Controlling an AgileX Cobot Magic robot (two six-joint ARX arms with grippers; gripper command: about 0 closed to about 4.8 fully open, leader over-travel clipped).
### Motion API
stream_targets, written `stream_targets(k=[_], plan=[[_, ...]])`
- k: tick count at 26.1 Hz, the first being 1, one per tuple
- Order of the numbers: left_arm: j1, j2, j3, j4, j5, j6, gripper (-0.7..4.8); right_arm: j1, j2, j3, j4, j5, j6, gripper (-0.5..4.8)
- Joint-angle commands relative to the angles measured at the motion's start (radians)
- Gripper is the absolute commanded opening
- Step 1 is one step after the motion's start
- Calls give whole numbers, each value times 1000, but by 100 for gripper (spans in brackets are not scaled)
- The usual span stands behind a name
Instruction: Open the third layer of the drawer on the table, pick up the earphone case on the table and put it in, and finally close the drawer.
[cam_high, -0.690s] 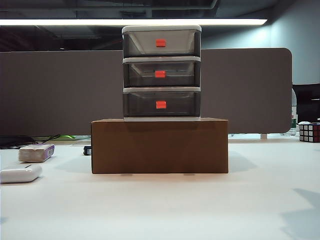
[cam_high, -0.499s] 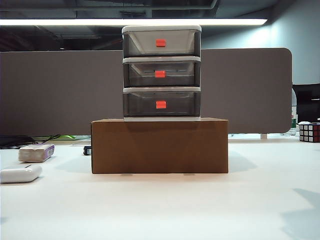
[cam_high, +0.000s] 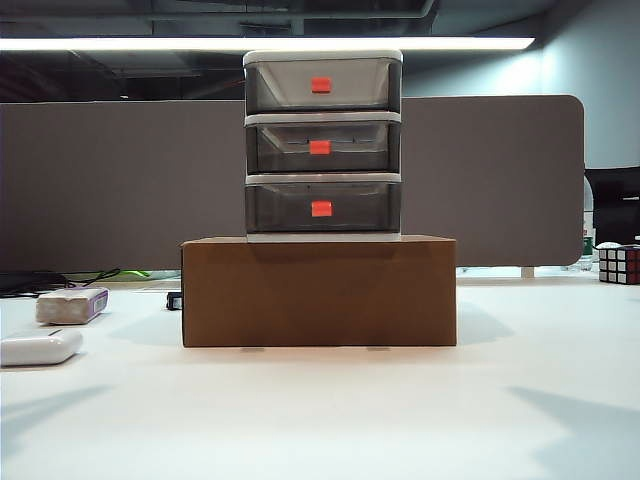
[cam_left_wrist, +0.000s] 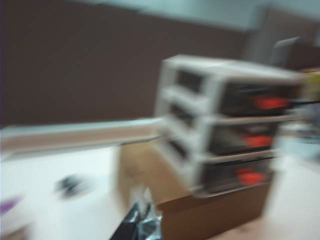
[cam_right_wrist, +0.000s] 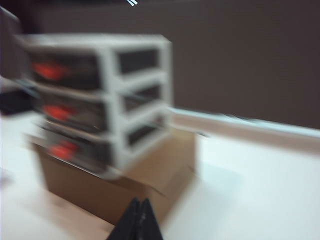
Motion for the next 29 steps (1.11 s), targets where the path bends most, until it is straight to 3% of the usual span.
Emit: stream_targets(k=[1, 5, 8, 9, 13, 16, 17, 19, 21, 29], plan=[[-31, 1, 4, 105, 72, -150, -5, 6, -2, -5, 76, -71, 138, -5], [-92, 1, 4, 98, -40, -325, -5, 5, -2, -3, 79, -92, 206, -5], [-145, 22, 4, -45, -39, -320, -5, 6, -2, -3, 80, -103, 252, -1], [-181, 46, 4, -76, -43, -300, -1, 6, 0, -3, 80, -135, 329, -1], [-318, 132, 4, -57, -202, -238, 20, 6, 2, 6, 15, -177, 300, -2], [-521, 310, 5, 87, -388, -173, 34, 6, 3, 80, -127, -146, 235, -2], [-591, 400, 5, 182, -469, -143, 68, 6, 11, 101, -126, -118, 235, -2], [-678, 576, 8, 382, -586, -68, 68, 5, 39, 138, -119, -80, 234, -2], [-720, 805, 40, 579, -604, -51, 68, 6, 110, 174, -119, -81, 234, -2], [-746, 1292, 298, 684, -598, -56, 68, 32, 361, 274, -85, -129, 187, -2]])
